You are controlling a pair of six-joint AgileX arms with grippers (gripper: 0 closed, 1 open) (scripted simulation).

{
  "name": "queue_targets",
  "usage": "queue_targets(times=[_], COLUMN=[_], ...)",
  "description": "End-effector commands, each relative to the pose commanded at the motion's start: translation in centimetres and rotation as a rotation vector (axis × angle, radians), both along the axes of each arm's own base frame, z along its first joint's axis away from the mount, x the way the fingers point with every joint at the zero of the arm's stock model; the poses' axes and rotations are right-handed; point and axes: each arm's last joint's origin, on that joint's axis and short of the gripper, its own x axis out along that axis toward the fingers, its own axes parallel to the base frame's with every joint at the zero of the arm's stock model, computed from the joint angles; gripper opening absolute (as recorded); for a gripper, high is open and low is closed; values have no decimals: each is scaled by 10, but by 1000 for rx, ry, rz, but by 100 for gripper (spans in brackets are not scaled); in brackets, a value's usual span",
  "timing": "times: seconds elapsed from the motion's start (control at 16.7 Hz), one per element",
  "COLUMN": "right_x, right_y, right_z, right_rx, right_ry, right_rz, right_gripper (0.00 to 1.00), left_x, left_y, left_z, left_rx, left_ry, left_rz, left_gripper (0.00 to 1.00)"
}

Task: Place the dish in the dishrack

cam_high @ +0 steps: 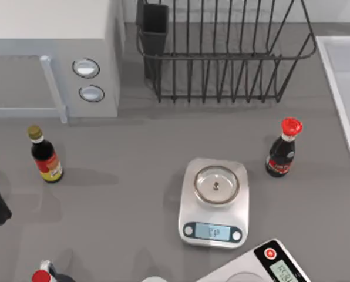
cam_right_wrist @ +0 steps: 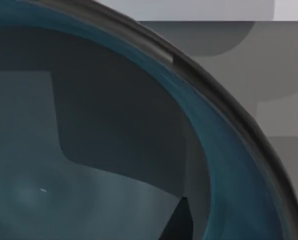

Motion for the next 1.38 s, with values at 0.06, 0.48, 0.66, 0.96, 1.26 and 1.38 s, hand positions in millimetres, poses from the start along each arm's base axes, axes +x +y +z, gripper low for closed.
queue_targets(times=[0.06, 0.48, 0.66, 0.96, 1.26, 1.38], right_x=[0, 0, 0, 2, 14, 13], right_y=[0, 0, 0, -4, -17, -17], right_z=[0, 0, 0, 9, 73, 109], right_rx=[0, 0, 0, -1, 5, 22], right_ry=[0, 0, 0, -1, 5, 21], right_rz=[0, 0, 0, -1, 2, 2], right_gripper=[25, 0, 0, 0, 0, 0], left_x=[0, 0, 0, 0, 0, 0], left_y=[0, 0, 0, 0, 0, 0], left_z=[0, 0, 0, 0, 0, 0], left_rx=[0, 0, 0, 0, 0, 0], left_ry=[0, 0, 0, 0, 0, 0], left_rz=[0, 0, 0, 0, 0, 0], left_gripper=[100, 100, 100, 100, 100, 100])
